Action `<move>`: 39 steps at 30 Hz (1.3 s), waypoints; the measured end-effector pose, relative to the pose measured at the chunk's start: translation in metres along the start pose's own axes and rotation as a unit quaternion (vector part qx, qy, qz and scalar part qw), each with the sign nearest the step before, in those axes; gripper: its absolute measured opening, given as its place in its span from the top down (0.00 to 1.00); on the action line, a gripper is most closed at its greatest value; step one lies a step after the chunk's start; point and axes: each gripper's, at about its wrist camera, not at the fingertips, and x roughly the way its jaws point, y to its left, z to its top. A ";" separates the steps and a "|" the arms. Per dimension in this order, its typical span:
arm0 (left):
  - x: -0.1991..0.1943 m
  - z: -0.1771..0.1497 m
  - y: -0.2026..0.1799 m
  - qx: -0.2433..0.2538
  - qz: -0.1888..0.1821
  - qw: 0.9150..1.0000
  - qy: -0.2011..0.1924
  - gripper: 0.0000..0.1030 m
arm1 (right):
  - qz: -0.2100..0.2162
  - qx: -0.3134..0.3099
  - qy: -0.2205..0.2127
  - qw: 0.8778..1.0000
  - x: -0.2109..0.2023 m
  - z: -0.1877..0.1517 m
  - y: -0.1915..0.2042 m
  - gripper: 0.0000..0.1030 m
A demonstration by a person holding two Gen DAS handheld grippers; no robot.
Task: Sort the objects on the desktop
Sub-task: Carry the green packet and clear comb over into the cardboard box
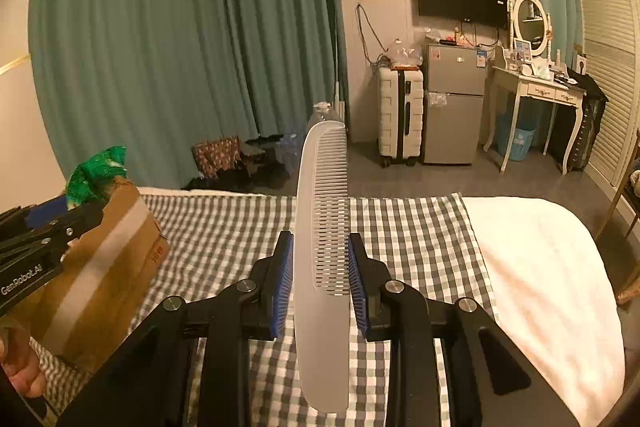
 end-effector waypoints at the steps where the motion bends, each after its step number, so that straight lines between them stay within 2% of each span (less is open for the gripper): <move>1: -0.005 0.001 0.003 -0.004 0.002 1.000 -0.004 0.54 | 0.000 0.001 -0.002 1.000 -0.005 0.001 0.001 0.75; 7: -0.034 0.002 0.012 -0.017 0.007 0.999 -0.027 0.54 | 0.001 0.003 -0.021 1.000 -0.027 0.003 0.009 0.75; 15: -0.047 0.003 0.027 -0.031 0.012 0.999 -0.036 0.54 | 0.014 -0.007 -0.035 0.999 -0.052 0.000 0.030 0.75; 23: -0.051 0.004 0.041 -0.043 0.016 0.998 -0.044 0.54 | 0.020 -0.012 -0.039 0.999 -0.053 0.004 0.041 0.75; 30: -0.061 0.007 0.059 -0.029 0.032 0.997 -0.063 0.54 | 0.022 -0.025 -0.042 0.999 -0.049 0.012 0.069 0.75; 39: -0.076 0.010 0.092 -0.022 0.043 0.997 -0.068 0.53 | 0.044 -0.034 -0.048 0.997 -0.050 0.020 0.110 0.75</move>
